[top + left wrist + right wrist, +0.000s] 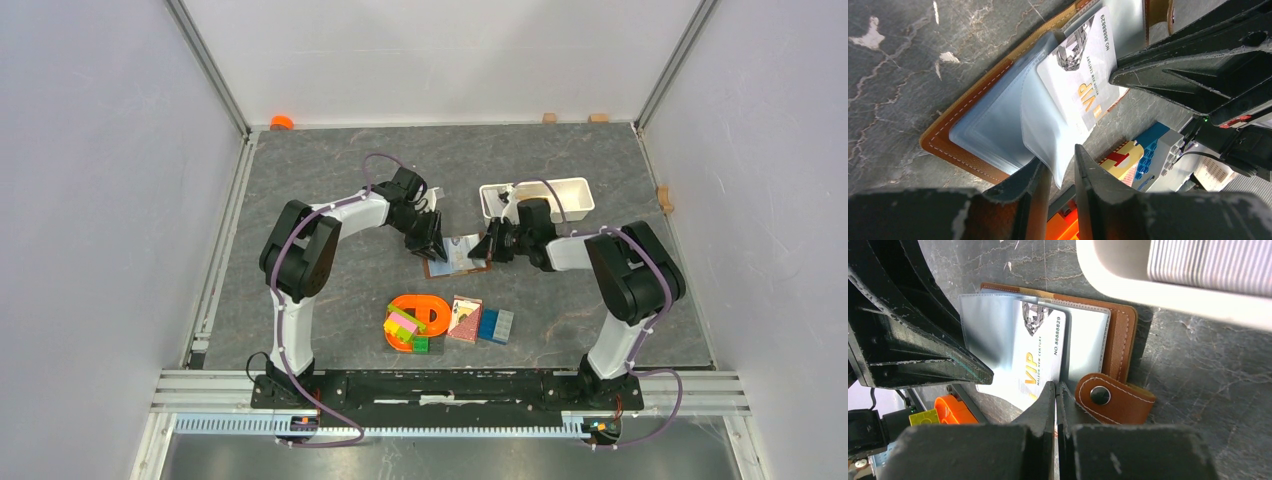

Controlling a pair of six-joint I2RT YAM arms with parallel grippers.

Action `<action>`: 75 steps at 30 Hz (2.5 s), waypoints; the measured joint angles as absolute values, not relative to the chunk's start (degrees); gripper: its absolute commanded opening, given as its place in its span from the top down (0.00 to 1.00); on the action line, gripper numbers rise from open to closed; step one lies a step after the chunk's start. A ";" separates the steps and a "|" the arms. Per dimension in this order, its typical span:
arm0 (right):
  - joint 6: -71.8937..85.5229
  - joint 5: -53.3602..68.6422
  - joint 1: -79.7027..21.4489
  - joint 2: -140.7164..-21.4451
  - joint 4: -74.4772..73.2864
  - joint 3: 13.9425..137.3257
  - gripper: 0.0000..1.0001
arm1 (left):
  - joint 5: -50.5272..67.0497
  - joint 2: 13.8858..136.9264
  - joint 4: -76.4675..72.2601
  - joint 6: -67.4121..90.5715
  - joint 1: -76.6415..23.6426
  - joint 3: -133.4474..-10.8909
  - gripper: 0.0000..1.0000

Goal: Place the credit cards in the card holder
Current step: Insert the credit card into the card holder.

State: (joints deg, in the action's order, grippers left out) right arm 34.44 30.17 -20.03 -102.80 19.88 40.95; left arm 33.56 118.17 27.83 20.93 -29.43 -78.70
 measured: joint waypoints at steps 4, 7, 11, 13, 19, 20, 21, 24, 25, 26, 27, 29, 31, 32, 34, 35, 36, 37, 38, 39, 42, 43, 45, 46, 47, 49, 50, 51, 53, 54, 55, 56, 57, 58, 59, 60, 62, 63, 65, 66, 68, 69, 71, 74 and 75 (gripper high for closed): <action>33.80 30.68 -20.03 -103.31 18.55 42.04 1.00 | 33.61 118.17 27.81 20.88 -29.43 -78.70 0.68; 33.50 30.85 -20.29 -103.63 18.20 42.57 1.00 | 33.67 118.19 27.79 20.88 -29.43 -78.70 0.68; 33.47 30.44 -21.47 -104.07 18.31 43.27 1.00 | 34.09 118.26 27.75 20.88 -29.32 -78.70 0.67; 33.61 30.04 -22.48 -104.22 18.81 43.33 1.00 | 34.39 118.34 27.70 20.88 -29.23 -78.70 0.66; 34.72 29.02 -24.40 -104.73 19.94 43.66 1.00 | 34.83 118.41 28.10 20.88 -28.56 -78.70 0.66; 34.92 28.80 -24.60 -104.75 20.12 43.68 1.00 | 34.87 118.41 28.18 20.88 -28.49 -78.70 0.66; 35.20 28.49 -24.80 -104.75 20.32 43.68 1.00 | 34.98 118.41 28.23 20.88 -28.36 -78.70 0.66; 36.42 28.10 -25.15 -104.88 21.52 43.44 1.00 | 35.14 118.39 28.40 20.88 -28.18 -78.65 0.66; 36.91 28.10 -25.15 -104.90 22.20 43.16 1.00 | 35.18 118.39 28.38 20.88 -28.08 -78.56 0.66; 37.52 28.12 -25.15 -104.92 23.05 42.72 1.00 | 35.22 118.37 28.36 20.88 -28.03 -78.52 0.66; 38.22 28.14 -25.15 -104.92 24.25 42.11 1.00 | 35.29 118.34 28.34 20.88 -28.01 -78.48 0.66; 39.33 28.16 -25.15 -104.92 26.15 41.08 0.97 | 35.46 118.28 28.21 20.88 -27.97 -78.35 0.65; 40.36 28.21 -25.19 -104.90 27.38 40.47 0.95 | 35.64 118.08 27.94 20.88 -27.81 -78.02 0.65; 40.73 28.23 -25.28 -104.90 27.70 40.34 0.94 | 35.70 117.95 27.81 20.88 -27.70 -77.80 0.65; 41.17 28.25 -25.52 -104.90 27.92 40.32 0.93 | 36.01 117.69 27.51 20.88 -27.44 -77.36 0.65; 41.39 28.29 -25.65 -104.90 28.03 40.29 0.93 | 36.16 117.56 27.31 20.91 -27.27 -77.12 0.65; 41.63 28.29 -25.80 -104.90 28.10 40.29 0.92 | 36.42 117.47 27.05 20.91 -27.07 -76.86 0.65; 41.82 28.32 -25.93 -104.92 28.21 40.27 0.92 | 36.62 117.38 26.85 20.91 -26.89 -76.62 0.65; 42.04 28.38 -26.13 -104.92 28.25 40.25 0.91 | 36.88 117.32 26.65 20.93 -26.70 -76.42 0.65; 42.22 28.51 -26.28 -104.92 28.25 40.25 0.91 | 37.12 117.30 26.48 20.93 -26.59 -76.29 0.65; 42.81 29.06 -27.16 -104.99 28.64 40.23 0.89 | 38.26 117.14 25.32 20.93 -26.20 -75.50 0.65; 42.89 29.10 -27.44 -105.01 28.77 40.23 0.89 | 38.59 117.05 24.99 20.95 -26.13 -75.29 0.66; 43.13 29.36 -27.75 -105.01 28.99 40.23 0.89 | 39.20 116.92 24.14 20.95 -25.96 -74.72 0.66; 43.24 29.41 -27.77 -105.01 29.02 40.23 0.89 | 39.38 116.84 23.79 20.95 -25.89 -74.46 0.66; 43.31 29.47 -27.77 -105.01 29.06 40.23 0.88 | 39.53 116.77 23.53 20.95 -25.85 -74.30 0.67; 43.46 29.50 -27.77 -105.01 29.12 40.23 0.88 | 39.66 116.68 23.14 20.97 -25.78 -74.04 0.68; 43.48 29.52 -27.77 -105.01 29.26 40.23 0.87 | 39.66 116.62 23.00 20.97 -25.78 -73.91 0.68; 43.48 29.54 -27.77 -105.01 29.47 40.23 0.87 | 39.66 116.62 22.87 20.97 -25.76 -73.84 0.68; 43.44 29.61 -27.83 -105.01 30.09 40.23 0.86 | 39.75 116.62 22.79 20.95 -25.74 -73.82 0.68; 43.42 29.69 -27.83 -105.06 30.39 40.23 0.85 | 39.75 116.62 22.79 20.95 -25.74 -73.82 0.68; 43.24 29.78 -27.83 -105.10 30.85 40.23 0.84 | 39.75 116.62 22.79 20.95 -25.71 -73.82 0.68; 43.11 29.89 -27.86 -105.21 31.38 40.23 0.84 | 39.75 116.62 22.81 20.95 -25.71 -73.82 0.68; 42.76 29.98 -27.86 -105.36 32.01 40.25 0.83 | 39.77 116.62 22.83 20.95 -25.71 -73.82 0.68; 42.28 30.04 -27.86 -105.62 32.56 40.29 0.82 | 39.77 116.62 22.83 20.95 -25.71 -73.82 0.69; 41.89 30.20 -27.86 -105.93 32.69 40.45 0.82 | 39.79 116.62 22.83 20.93 -25.71 -73.82 0.69; 41.45 30.44 -27.86 -106.28 32.67 40.71 0.81 | 39.81 116.62 22.83 20.93 -25.71 -73.82 0.69; 40.56 31.11 -27.86 -107.02 32.51 41.71 0.81 | 39.81 116.62 22.83 20.93 -25.71 -73.82 0.69; 40.12 31.44 -27.97 -107.42 32.42 42.26 0.80 | 39.79 116.62 22.83 20.93 -25.71 -73.82 0.69; 39.29 32.10 -28.05 -108.01 32.27 43.20 0.75 | 39.79 116.62 22.85 20.91 -25.71 -73.82 0.69; 38.87 32.34 -28.08 -108.09 32.25 43.29 0.72 | 39.79 116.62 22.85 20.93 -25.71 -73.82 0.69; 37.95 32.62 -28.10 -108.07 32.29 43.29 0.69 | 39.79 116.62 22.83 20.91 -25.74 -73.84 0.71; 37.47 32.62 -28.14 -107.98 32.21 43.29 0.66 | 39.79 116.62 22.83 20.91 -25.74 -73.84 0.71; 36.12 32.40 -28.21 -107.15 31.03 43.31 0.62 | 39.62 116.62 22.98 20.91 -25.74 -73.87 0.71; 33.91 31.00 -28.56 -104.16 27.83 43.48 0.55 | 39.46 116.62 23.16 20.91 -25.76 -74.00 0.70; 33.08 30.11 -28.67 -102.85 26.70 43.51 0.54 | 39.40 116.62 23.24 20.91 -25.78 -74.04 0.69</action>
State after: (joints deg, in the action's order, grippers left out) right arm 33.08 30.11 -28.67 -102.85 26.70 43.51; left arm 39.40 116.62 23.24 20.91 -25.78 -74.04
